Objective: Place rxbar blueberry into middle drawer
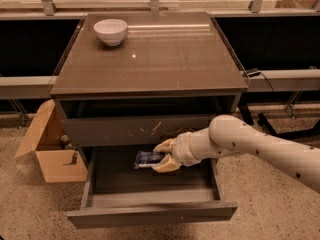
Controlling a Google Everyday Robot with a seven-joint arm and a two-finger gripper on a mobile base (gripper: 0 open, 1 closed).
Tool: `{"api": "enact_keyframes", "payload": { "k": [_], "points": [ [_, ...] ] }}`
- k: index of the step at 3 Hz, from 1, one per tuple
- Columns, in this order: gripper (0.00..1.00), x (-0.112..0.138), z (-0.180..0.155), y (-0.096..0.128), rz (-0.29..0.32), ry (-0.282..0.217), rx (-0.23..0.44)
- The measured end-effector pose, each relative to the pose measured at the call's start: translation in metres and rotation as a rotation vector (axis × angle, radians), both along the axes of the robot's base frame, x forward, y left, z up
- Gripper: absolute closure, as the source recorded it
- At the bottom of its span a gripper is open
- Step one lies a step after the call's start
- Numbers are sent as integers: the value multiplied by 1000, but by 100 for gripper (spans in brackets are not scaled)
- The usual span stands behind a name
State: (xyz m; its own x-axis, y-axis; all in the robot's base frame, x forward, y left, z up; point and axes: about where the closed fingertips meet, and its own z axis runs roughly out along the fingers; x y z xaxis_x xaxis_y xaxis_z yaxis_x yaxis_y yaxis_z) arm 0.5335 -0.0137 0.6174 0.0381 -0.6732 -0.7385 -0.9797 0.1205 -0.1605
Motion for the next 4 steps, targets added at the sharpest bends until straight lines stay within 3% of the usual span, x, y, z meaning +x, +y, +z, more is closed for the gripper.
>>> {"api": "enact_keyframes", "payload": {
  "k": [1,2,4],
  "points": [
    [100,-1,-7,1,22,-33,-11],
    [100,2,-25,-4,64,-56,28],
    [100,13,-71,-21,90,-38,141]
  ]
}}
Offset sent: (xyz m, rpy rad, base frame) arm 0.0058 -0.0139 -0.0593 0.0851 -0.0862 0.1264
